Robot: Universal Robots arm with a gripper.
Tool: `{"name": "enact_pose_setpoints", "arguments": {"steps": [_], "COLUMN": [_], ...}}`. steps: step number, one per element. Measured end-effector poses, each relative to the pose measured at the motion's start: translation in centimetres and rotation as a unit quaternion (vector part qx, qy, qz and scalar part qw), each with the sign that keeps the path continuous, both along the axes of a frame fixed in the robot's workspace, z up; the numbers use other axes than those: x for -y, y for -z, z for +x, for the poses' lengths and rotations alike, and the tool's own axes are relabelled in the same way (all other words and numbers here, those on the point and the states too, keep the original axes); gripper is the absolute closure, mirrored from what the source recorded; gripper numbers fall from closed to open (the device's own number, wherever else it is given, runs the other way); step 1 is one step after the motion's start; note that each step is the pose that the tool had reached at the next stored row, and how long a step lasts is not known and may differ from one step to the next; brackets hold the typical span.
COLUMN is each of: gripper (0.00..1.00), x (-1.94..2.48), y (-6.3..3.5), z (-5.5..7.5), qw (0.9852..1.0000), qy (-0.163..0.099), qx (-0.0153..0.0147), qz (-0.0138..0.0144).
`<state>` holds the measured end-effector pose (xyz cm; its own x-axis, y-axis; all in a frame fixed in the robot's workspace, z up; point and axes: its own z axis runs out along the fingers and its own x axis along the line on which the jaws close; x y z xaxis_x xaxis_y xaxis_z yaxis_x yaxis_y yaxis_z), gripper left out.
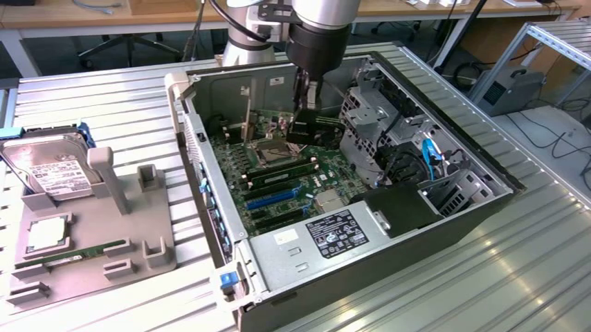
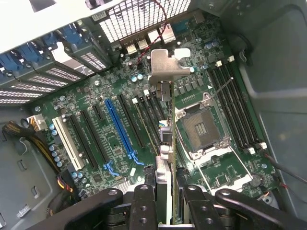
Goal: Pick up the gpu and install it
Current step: 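Insert the gpu into the slot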
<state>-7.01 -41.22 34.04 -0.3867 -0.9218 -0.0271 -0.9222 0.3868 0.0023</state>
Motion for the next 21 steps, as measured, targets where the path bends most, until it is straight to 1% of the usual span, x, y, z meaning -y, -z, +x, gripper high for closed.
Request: {"name": "enact_pose_setpoints", "arguments": {"steps": [21], "gripper": [0.73], "x": [0.00], "y": [0.14], "z": [0.00], "qw": [0.9996], "qy": [-0.027], "qx": [0.0000], "qz": [-0.0007]}}
